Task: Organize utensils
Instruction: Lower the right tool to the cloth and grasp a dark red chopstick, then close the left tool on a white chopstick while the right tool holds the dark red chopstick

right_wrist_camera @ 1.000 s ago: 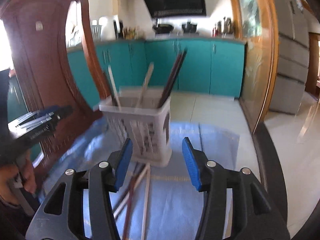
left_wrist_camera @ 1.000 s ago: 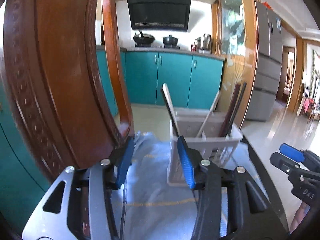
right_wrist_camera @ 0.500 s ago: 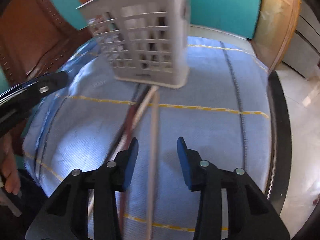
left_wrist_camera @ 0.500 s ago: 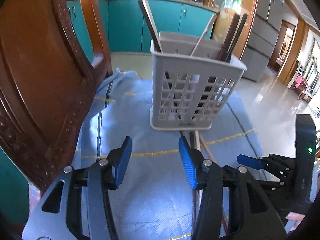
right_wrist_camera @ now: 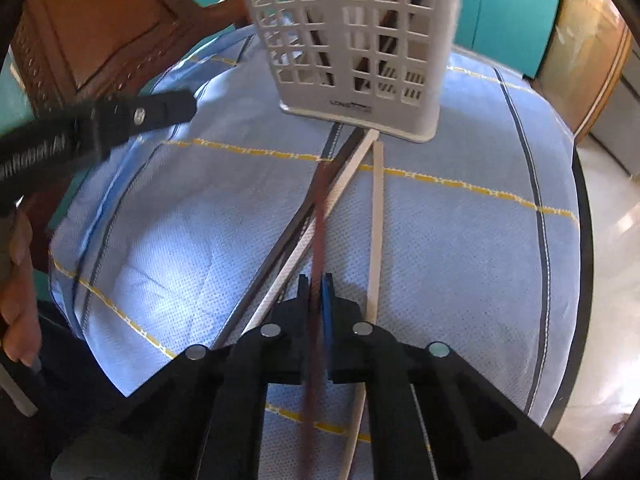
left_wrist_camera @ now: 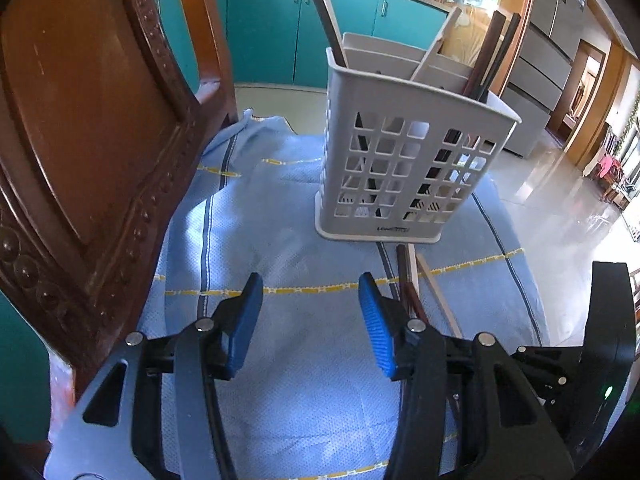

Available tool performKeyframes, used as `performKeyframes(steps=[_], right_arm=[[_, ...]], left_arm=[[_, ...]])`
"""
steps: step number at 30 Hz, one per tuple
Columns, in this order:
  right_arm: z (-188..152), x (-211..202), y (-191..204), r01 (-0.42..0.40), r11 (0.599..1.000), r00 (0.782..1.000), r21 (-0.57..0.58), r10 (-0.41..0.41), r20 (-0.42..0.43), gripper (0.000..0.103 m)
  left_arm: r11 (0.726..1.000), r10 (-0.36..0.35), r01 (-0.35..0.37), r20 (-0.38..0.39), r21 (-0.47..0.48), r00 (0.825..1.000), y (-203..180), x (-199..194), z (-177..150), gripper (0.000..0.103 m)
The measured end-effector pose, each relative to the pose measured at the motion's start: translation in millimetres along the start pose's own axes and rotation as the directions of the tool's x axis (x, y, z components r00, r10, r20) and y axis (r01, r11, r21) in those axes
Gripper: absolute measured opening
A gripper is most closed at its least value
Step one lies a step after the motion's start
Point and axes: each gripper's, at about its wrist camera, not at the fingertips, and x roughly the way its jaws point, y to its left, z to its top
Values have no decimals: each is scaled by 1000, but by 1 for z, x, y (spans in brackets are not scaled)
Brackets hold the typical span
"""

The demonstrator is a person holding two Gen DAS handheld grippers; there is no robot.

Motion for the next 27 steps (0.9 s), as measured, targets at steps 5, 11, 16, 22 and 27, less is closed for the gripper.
performKeyframes(steps=[5, 11, 16, 22, 27], right_arm=[[10, -28, -29, -55, 995, 997, 82, 51, 57, 6], [13, -40, -73, 1, 978, 998, 209, -14, 57, 6], [14, -28, -81, 39, 975, 999, 220, -42, 10, 6], [11, -15, -72, 54, 978, 998, 204, -52, -20, 6], [12, -10, -72, 63, 978, 998, 201, -58, -34, 6]], left_arm=[[1000, 5, -5, -17, 21, 1000, -5, 2, -2, 54], [999, 9, -6, -63, 47, 998, -13, 13, -10, 54], [995, -4, 16, -116, 102, 993, -31, 25, -22, 56], [987, -7, 29, -140, 158, 990, -47, 30, -34, 60], [984, -1, 29, -156, 175, 988, -51, 33, -41, 62]])
